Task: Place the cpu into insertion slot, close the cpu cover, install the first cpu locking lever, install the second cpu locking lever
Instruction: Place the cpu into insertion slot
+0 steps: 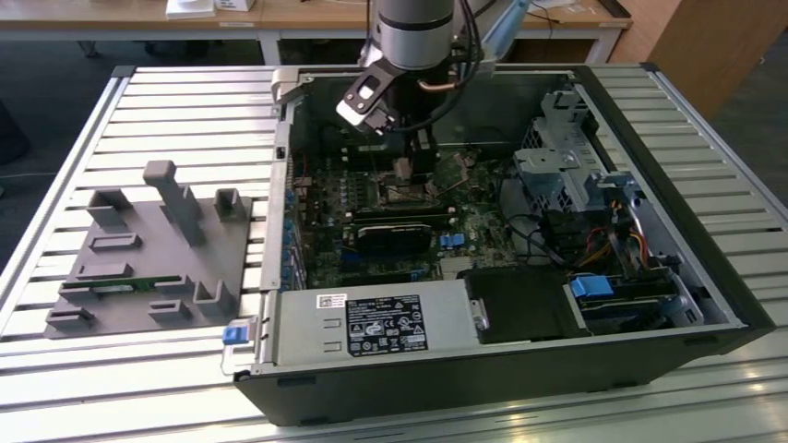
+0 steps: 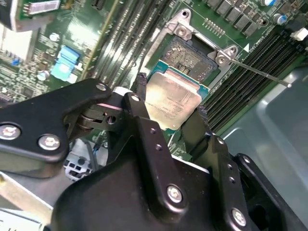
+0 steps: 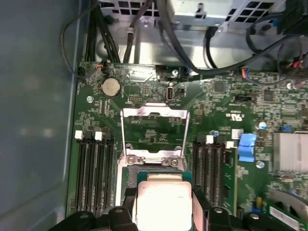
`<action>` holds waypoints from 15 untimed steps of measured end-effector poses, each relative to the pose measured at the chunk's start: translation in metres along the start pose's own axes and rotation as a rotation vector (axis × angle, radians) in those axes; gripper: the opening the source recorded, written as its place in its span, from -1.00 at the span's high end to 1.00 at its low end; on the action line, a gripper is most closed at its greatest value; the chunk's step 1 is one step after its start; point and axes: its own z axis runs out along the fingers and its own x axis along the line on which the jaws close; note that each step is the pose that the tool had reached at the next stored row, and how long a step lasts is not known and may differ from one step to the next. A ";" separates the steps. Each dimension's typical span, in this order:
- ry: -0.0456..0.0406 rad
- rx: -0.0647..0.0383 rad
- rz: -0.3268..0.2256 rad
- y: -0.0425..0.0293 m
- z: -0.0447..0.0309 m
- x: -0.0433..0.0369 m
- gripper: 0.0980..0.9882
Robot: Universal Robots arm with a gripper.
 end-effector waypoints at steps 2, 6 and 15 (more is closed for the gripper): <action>0.0000 0.000 0.000 -0.0005 0.0035 0.0016 0.00; -0.0001 0.000 0.000 -0.0024 0.0093 0.0024 0.00; -0.0005 0.000 0.005 -0.0052 0.0161 0.0060 0.00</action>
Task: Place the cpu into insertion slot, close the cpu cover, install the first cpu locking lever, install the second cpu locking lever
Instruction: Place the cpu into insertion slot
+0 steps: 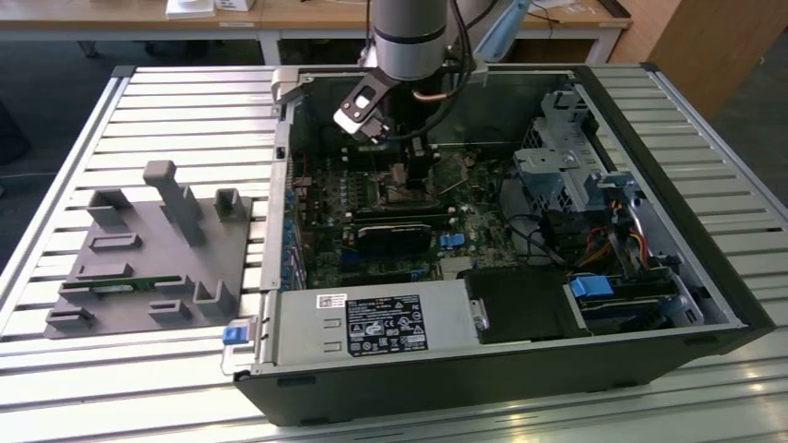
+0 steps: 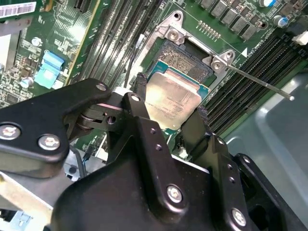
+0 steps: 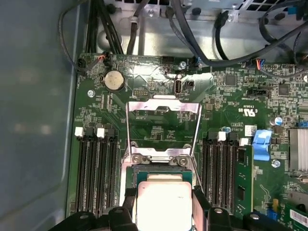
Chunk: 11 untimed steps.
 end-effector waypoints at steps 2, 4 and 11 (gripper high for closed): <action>-0.0001 0.000 0.001 -0.0005 0.0028 0.0001 0.00; -0.0001 0.000 0.001 -0.0017 0.0053 0.0002 0.00; -0.0020 0.000 0.003 -0.0034 0.0134 0.0004 0.00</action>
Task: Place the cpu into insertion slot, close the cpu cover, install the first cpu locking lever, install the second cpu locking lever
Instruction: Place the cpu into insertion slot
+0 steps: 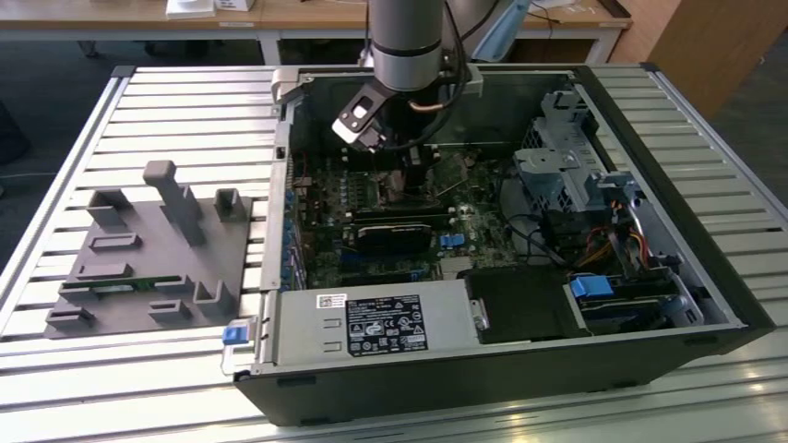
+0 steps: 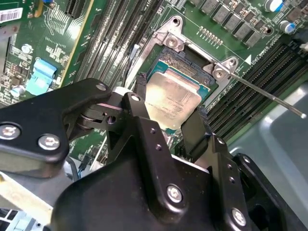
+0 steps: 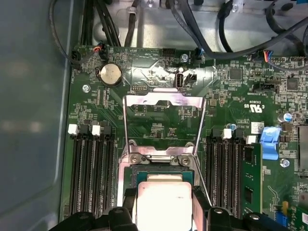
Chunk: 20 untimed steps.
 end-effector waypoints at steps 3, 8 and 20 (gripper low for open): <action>-0.0009 0.000 0.003 -0.0005 0.0019 0.0000 0.00; -0.0032 0.000 0.005 -0.0010 0.0053 0.0001 0.00; -0.0061 0.001 0.005 -0.0023 0.0143 0.0020 0.00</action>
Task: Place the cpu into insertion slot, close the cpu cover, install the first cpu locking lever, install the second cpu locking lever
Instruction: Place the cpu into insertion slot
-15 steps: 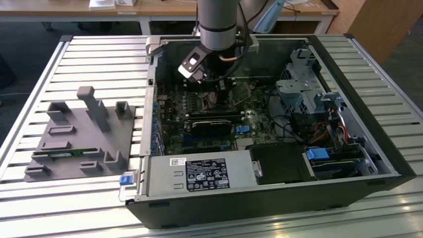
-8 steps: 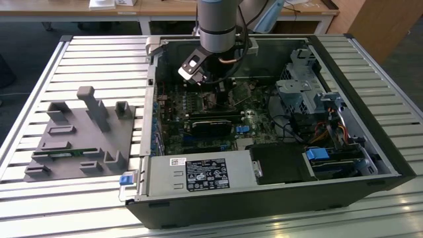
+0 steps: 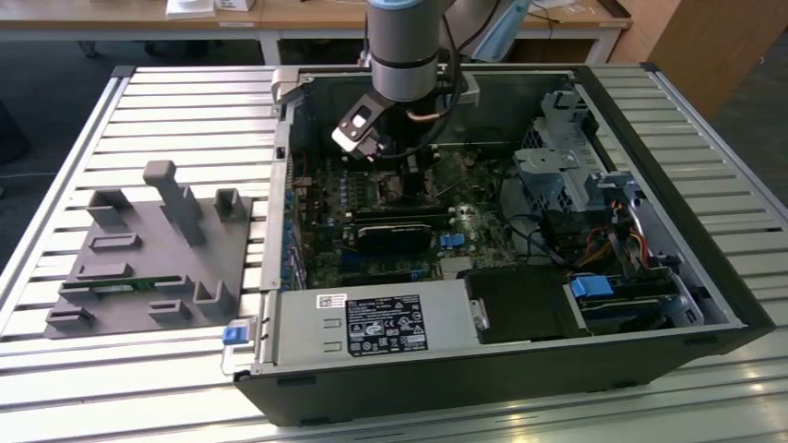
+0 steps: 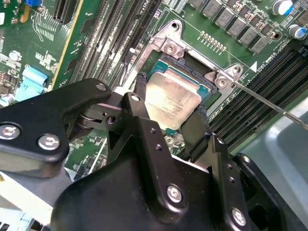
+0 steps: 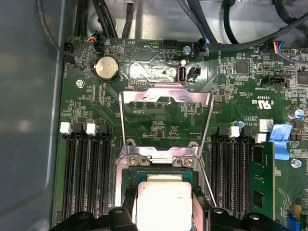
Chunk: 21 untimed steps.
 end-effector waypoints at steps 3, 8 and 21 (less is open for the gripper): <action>-0.0001 0.000 0.001 -0.0003 0.0010 0.0009 0.00; -0.0003 0.000 0.001 -0.0005 0.0038 0.0021 0.00; 0.0026 -0.002 0.001 -0.0004 0.0070 0.0028 -0.01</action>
